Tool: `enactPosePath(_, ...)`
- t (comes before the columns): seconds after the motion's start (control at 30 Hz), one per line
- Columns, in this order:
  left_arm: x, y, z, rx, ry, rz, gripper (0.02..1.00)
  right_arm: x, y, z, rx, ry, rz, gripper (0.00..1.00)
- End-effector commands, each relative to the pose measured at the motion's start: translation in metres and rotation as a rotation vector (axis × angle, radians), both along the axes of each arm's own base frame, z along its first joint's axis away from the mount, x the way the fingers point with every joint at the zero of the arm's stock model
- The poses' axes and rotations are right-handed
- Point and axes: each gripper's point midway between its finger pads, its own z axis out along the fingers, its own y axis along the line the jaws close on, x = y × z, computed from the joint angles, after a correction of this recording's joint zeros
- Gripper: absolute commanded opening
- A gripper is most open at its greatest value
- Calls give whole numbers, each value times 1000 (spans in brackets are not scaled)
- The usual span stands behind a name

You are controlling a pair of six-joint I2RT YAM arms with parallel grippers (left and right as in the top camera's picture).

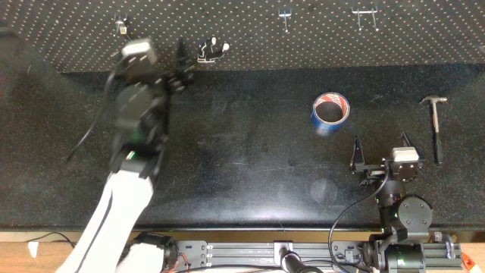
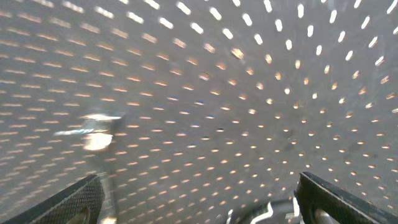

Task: Place Tools Onto Pegboard

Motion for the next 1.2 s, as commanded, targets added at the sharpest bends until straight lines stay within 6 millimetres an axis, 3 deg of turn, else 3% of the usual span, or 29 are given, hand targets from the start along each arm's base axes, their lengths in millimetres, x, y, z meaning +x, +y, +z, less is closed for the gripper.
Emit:
enactPosePath(0.03,-63,16,-39,-9,-3,-28,996,0,0,-1,-11,-1,-2,996)
enactPosePath(0.17,-106,38,-67,-77,-114,33,996,0,0,-1,-11,-1,-2,996)
enactPosePath(0.3,-126,49,-84,-189,-190,75,996,0,0,-1,-12,-1,-2,996)
enactPosePath(0.37,-131,54,-82,-188,-198,94,996,0,0,-1,-11,-1,-2,996)
enactPosePath(0.43,-135,59,-79,-186,-213,111,996,0,0,-1,-12,-1,-2,996)
enactPosePath(0.57,-140,62,-101,-187,-127,134,996,0,0,-1,-11,-1,-2,998)
enactPosePath(0.8,-152,69,-123,-180,-51,189,996,0,0,-1,-12,-1,-2,996)
enactPosePath(0.97,-151,68,-123,-91,-38,179,996,0,0,-1,-11,-1,-2,996)
enactPosePath(1.13,-148,43,-126,106,-2,15,996,0,0,-1,-12,-1,-2,996)
enactPosePath(1.2,-147,42,-126,131,0,5,996,0,0,-1,-11,-1,-2,996)
